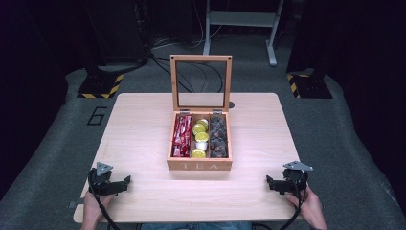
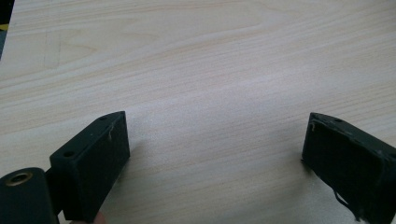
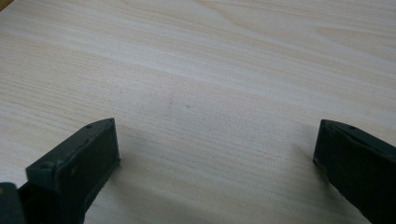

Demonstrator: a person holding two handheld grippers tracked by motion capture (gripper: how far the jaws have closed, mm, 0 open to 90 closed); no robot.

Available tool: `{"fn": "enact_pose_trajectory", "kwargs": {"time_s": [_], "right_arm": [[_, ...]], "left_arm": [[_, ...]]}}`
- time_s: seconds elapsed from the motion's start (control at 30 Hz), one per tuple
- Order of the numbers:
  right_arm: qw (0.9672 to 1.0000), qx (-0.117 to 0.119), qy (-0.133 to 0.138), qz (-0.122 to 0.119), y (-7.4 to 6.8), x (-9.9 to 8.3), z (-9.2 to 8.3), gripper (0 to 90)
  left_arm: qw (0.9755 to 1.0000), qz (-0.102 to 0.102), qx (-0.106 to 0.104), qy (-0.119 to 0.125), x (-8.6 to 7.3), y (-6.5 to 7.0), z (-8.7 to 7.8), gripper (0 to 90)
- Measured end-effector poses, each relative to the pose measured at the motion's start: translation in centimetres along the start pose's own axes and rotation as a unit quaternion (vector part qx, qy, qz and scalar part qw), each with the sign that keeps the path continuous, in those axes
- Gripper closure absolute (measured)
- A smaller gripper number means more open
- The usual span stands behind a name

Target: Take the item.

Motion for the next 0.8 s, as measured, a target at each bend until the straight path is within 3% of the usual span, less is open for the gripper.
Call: {"fn": "enact_pose_trajectory", "kwargs": {"time_s": [0.53, 0.8], "right_arm": [[0.9999, 0.008, -0.003, -0.01, 0.13, 0.04, 0.03, 0.0], [0.9999, 0.009, -0.005, -0.011, 0.02, 0.16, 0.09, 0.0]], "left_arm": [[0.9999, 0.006, -0.009, -0.005, 0.07, 0.08, 0.02, 5.7], [1.0, 0.005, -0.003, -0.001, 0.08, 0.13, 0.07, 5.4]]}}
Point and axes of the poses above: each handheld gripper's, and its own axes: z roughly forward along the jaws, x roughly out of its top, y roughly to its right, the point moved 4 cm from there along z, roughly forward along the jaws, and after that the axes turned 11 degrees about z, right-handed, at the moved point
